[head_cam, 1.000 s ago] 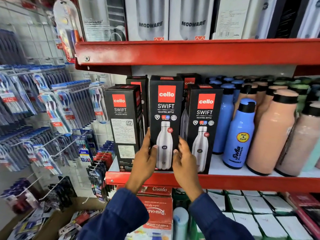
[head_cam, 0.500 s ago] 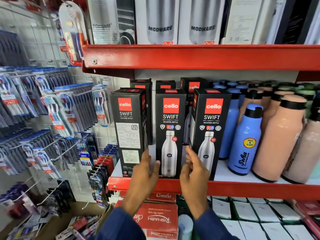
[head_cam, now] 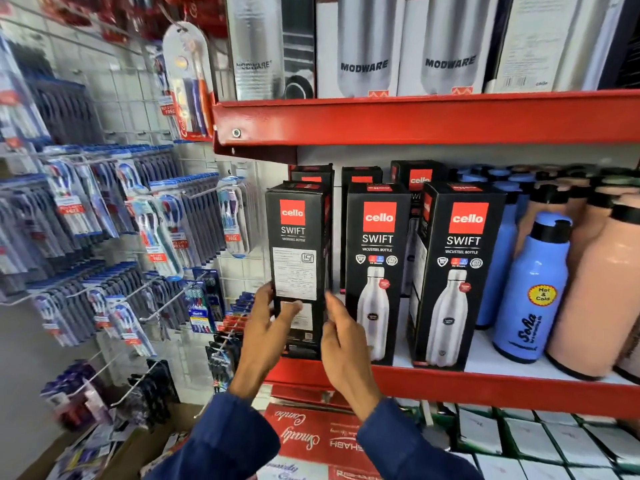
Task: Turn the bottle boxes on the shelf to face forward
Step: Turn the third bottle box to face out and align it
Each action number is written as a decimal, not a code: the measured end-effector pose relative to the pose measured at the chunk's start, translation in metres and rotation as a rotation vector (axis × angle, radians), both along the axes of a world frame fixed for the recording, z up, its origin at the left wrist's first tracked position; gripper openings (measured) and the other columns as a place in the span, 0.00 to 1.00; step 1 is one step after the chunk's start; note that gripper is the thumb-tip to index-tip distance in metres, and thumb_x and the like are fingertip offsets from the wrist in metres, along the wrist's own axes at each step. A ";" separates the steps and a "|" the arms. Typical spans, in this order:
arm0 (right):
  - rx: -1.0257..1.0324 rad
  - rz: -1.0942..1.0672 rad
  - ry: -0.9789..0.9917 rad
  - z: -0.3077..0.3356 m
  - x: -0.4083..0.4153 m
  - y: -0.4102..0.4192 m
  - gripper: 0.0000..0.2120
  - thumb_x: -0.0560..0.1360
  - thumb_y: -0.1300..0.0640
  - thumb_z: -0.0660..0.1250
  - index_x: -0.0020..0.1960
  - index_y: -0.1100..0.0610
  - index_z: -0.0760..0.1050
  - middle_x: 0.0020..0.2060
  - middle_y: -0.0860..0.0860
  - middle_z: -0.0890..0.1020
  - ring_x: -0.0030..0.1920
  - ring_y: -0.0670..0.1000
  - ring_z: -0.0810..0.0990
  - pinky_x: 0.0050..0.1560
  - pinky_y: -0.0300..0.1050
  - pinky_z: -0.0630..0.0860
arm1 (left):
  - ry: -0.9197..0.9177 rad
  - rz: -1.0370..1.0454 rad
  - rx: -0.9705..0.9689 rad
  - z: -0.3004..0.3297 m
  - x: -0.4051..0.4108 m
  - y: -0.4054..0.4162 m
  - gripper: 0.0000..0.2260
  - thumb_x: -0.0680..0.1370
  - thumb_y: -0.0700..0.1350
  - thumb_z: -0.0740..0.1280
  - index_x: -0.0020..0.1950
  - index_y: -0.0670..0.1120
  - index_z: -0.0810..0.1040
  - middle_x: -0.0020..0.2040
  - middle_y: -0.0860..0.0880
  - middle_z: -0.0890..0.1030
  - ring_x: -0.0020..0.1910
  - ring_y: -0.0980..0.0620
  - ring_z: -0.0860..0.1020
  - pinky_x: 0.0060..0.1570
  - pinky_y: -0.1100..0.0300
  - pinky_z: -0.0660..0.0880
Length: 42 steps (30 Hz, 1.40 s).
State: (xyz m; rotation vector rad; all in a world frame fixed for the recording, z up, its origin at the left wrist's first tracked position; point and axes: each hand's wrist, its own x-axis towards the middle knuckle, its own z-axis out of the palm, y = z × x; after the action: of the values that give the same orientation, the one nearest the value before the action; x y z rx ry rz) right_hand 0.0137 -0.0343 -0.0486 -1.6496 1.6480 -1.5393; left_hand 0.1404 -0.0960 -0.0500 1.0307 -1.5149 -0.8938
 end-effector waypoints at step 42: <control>0.190 -0.268 0.344 -0.045 0.016 -0.009 0.23 0.79 0.60 0.56 0.74 0.54 0.63 0.39 0.56 0.84 0.40 0.56 0.83 0.38 0.50 0.79 | -0.317 0.148 -0.066 -0.056 0.015 -0.021 0.13 0.76 0.43 0.71 0.60 0.43 0.83 0.53 0.47 0.87 0.52 0.51 0.85 0.52 0.62 0.79</control>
State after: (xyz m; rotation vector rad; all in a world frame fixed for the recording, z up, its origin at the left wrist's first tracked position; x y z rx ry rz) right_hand 0.0301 -0.0433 -0.0933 -1.7170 2.1972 -1.2057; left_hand 0.1556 -0.1166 -0.1063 1.2616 -1.6912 -0.5919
